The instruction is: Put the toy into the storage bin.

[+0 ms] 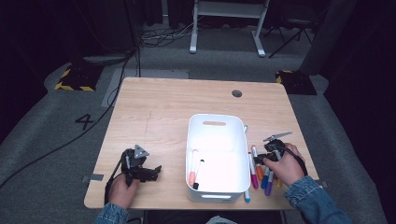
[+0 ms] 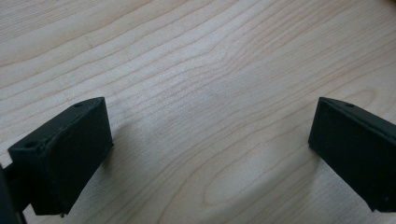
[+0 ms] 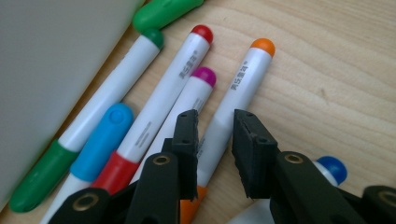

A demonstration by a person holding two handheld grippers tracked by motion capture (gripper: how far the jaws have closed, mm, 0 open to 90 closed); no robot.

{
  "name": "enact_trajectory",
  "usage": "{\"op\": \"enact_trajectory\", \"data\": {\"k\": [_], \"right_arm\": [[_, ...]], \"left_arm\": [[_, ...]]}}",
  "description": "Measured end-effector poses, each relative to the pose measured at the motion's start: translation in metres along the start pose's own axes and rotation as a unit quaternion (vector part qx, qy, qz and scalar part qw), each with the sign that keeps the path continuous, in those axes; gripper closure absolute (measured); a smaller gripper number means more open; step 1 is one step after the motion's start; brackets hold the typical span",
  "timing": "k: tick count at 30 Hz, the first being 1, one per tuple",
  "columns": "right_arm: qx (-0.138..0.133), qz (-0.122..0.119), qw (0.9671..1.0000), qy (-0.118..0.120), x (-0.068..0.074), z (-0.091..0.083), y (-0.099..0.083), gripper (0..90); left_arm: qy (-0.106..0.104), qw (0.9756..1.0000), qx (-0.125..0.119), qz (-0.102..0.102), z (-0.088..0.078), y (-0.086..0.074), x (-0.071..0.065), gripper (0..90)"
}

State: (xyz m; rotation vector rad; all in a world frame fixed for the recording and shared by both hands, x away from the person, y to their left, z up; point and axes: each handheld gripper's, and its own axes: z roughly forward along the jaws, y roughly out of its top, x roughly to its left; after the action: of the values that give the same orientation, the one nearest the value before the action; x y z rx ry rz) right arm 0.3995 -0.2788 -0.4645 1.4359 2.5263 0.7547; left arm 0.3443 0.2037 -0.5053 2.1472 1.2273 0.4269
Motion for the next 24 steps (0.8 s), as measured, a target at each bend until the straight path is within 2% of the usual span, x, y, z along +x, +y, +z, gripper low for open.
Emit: {"op": "enact_trajectory", "data": {"k": [11,21,24], "right_arm": [[-0.01,0.009,0.9998,-0.015,-0.007,0.01,0.015,74.3],[-0.015,0.006,0.999,-0.041,-0.015,0.023,0.026,75.3],[-0.021,0.009,0.9991,-0.037,-0.017,0.024,0.027,76.6]], "left_arm": [[0.003,1.0,0.002,-0.002,0.0,0.0,0.001,0.0],[0.005,1.0,0.0,-0.006,0.0,0.0,0.001,0.0],[0.005,1.0,0.001,-0.007,0.0,0.0,0.001,0.0]]}}
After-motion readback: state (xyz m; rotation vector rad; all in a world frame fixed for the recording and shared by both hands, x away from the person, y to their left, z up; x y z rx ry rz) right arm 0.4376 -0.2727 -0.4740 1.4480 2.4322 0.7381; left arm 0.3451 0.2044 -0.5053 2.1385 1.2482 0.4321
